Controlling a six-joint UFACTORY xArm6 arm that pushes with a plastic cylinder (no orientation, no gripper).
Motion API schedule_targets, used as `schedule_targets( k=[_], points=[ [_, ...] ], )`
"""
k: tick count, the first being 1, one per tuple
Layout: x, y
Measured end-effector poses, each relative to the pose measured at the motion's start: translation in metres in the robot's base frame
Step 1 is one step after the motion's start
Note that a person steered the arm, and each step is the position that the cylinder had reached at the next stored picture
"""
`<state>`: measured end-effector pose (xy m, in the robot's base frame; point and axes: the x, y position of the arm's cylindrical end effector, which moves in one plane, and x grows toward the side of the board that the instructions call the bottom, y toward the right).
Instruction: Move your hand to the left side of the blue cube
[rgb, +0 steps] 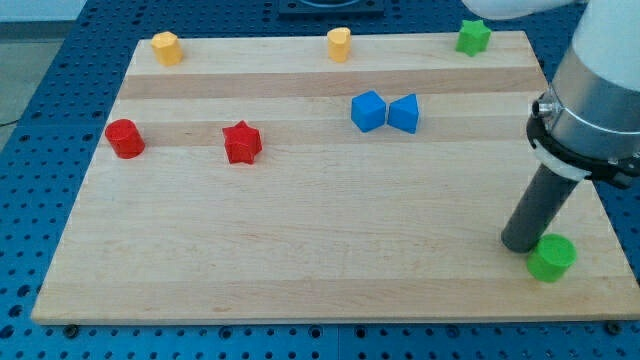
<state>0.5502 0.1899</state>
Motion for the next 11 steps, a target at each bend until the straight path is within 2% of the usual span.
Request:
schedule_targets(
  k=[2,3,4,6,7,8,10,11],
  points=[
    [-0.009,-0.001],
    [-0.055,-0.026],
    [-0.075,-0.062],
    [-0.082,-0.151],
    [-0.134,-0.184],
    [-0.165,-0.221],
    [-0.165,-0.222],
    [-0.110,-0.187]
  ],
)
